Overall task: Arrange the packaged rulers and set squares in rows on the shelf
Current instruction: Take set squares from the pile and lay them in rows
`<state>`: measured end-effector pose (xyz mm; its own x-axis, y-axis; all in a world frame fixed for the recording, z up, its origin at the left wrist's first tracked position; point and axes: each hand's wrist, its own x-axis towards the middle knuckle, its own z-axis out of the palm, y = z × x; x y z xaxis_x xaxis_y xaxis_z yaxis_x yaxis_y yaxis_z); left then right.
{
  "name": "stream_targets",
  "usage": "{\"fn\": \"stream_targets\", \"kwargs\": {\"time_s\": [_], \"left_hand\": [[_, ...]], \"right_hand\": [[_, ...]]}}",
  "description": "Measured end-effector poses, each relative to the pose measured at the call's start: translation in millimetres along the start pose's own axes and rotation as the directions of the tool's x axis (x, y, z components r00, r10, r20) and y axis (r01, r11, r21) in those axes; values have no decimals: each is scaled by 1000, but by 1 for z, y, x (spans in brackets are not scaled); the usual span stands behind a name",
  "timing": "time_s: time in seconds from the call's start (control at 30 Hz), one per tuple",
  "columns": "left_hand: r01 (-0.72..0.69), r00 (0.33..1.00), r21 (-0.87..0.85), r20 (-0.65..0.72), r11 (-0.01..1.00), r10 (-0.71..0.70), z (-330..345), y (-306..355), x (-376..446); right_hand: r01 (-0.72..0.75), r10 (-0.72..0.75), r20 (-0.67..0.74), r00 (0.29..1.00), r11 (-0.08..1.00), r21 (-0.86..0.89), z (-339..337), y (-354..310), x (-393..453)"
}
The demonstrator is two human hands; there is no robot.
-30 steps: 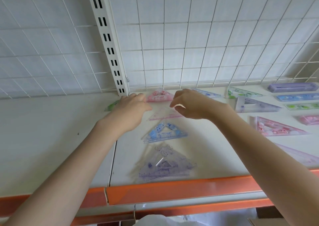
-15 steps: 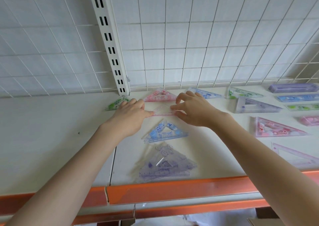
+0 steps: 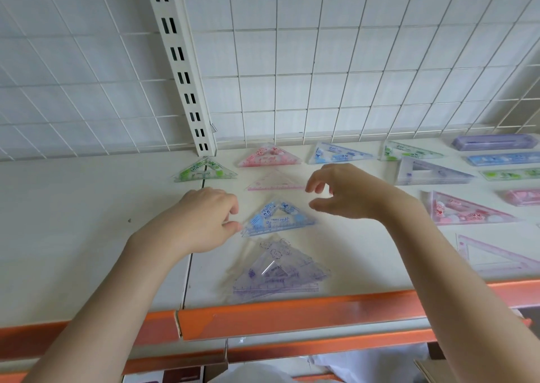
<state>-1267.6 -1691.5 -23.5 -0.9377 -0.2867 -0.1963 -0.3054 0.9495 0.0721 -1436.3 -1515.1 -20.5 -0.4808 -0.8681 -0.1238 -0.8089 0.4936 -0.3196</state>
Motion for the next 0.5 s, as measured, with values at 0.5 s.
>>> {"fn": "stream_targets", "kwargs": {"time_s": [0.5], "left_hand": [[-76, 997, -21, -3, 997, 75, 9, 13, -8]], "right_hand": [[-82, 86, 80, 993, 995, -57, 8, -20, -12]]}}
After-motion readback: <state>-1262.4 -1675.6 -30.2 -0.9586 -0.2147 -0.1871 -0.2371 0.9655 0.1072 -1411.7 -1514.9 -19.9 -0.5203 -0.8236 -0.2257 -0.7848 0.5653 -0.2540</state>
